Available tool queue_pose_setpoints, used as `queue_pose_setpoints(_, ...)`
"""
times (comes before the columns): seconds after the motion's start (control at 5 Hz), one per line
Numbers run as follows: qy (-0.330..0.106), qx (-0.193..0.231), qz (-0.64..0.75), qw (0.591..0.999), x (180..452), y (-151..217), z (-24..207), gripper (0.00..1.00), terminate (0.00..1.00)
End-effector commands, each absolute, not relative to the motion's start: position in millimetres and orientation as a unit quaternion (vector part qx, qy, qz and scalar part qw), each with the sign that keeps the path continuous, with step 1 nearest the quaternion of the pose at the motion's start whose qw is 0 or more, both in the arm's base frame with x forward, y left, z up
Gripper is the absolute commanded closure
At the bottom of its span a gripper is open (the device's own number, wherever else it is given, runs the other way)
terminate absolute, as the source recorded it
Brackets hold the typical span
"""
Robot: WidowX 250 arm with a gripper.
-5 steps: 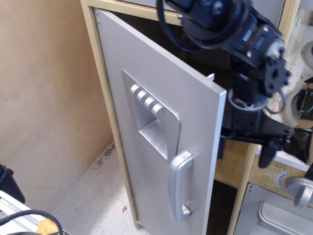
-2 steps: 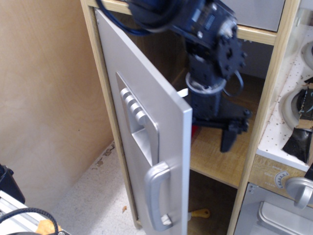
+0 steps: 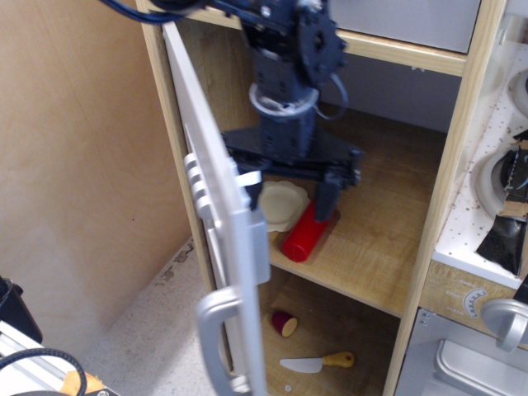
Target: Open fridge
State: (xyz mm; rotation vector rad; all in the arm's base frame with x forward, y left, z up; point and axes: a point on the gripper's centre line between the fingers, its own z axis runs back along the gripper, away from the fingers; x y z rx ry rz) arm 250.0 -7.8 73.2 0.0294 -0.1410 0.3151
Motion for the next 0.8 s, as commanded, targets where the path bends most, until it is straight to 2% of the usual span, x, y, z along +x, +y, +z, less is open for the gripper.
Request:
queue_pose_setpoints(0.0, -0.105, 0.010, 0.145, 0.984, 244.7, 26.2, 79.6, 0.00, 0.00)
queue_pose_setpoints(0.4, -0.101, -0.003, 0.141, 0.985, 232.4, 61.8, 70.6, 0.00, 0.00)
queue_pose_setpoints(0.6, -0.101, -0.003, 0.141, 0.985, 232.4, 61.8, 70.6, 0.00, 0.00)
